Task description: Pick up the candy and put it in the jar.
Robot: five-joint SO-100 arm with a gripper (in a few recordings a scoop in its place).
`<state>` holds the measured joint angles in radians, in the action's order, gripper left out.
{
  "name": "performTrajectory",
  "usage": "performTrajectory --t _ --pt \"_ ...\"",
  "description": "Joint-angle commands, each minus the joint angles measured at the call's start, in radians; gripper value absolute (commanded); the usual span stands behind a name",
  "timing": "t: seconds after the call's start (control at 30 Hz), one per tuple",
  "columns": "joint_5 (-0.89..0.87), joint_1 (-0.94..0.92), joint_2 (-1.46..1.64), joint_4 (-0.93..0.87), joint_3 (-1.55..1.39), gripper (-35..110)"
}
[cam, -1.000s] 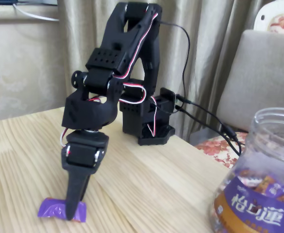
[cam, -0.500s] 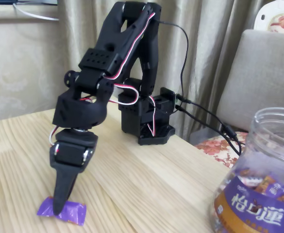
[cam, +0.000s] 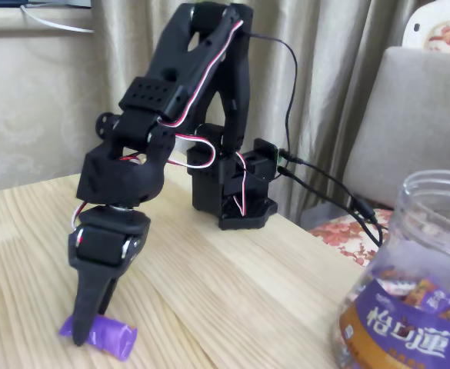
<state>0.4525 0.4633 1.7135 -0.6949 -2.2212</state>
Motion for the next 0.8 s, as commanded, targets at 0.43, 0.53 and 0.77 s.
performTrajectory --t 0.43,0.53,0.77 --pt "0.006 -0.021 -0.012 -0.032 0.087 21" --pt "0.017 -0.028 0.008 -0.032 0.075 32" --pt "0.015 -0.035 0.071 -0.092 0.083 33"
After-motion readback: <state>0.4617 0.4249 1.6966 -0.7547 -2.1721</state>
